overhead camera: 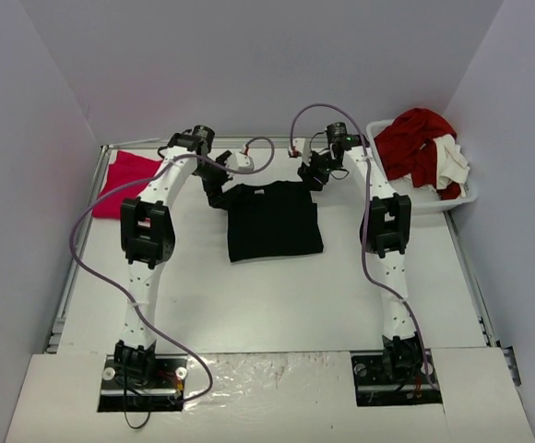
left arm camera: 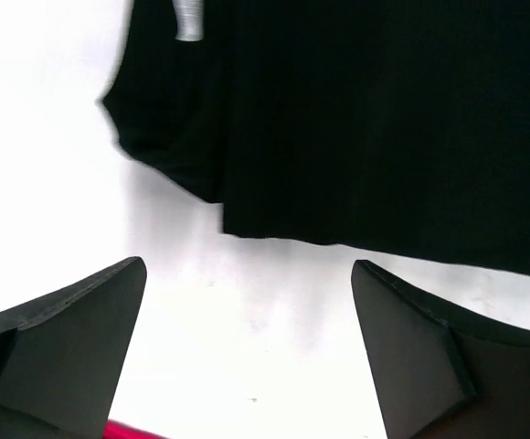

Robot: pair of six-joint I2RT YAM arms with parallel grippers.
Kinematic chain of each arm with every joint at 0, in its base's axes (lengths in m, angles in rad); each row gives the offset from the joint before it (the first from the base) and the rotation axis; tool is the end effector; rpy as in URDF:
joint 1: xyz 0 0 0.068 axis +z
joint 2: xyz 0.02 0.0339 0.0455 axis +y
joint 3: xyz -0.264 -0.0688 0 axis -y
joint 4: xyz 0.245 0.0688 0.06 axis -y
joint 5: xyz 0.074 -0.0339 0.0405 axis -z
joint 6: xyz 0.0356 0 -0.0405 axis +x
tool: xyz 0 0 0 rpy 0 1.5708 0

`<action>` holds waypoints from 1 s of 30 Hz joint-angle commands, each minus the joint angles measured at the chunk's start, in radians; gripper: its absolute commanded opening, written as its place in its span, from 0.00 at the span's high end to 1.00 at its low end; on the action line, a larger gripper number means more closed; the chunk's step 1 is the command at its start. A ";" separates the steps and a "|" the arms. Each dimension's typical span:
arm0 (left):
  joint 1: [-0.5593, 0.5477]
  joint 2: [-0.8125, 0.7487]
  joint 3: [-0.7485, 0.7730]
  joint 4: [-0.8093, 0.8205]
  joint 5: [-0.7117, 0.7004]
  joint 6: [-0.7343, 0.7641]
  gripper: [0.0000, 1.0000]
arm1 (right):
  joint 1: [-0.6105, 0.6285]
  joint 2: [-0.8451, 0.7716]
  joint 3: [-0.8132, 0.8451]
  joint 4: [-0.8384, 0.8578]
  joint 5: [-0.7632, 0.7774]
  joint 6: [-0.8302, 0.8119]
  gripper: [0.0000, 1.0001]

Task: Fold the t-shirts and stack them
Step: Fold the long partially folded tshirt into a neat square

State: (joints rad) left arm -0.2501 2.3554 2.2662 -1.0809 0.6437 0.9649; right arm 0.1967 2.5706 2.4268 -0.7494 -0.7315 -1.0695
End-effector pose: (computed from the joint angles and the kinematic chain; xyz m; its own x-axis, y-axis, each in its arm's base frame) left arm 0.4752 -0.1434 0.2439 -0.1589 0.7192 -0.6764 0.9752 0.2210 0.0059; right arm 0.5408 0.1320 0.2022 0.1205 -0.6414 -0.7577 -0.9373 0.1779 -0.2997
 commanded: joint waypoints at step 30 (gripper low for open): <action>0.331 -0.577 -0.853 0.685 0.071 -1.092 0.06 | 0.607 -0.649 -0.881 0.343 1.070 0.470 0.39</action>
State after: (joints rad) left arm -0.0307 1.8305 1.4208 -0.5056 0.5980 0.0395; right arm 0.7181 2.0083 1.5436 -0.4435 0.2527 -0.6460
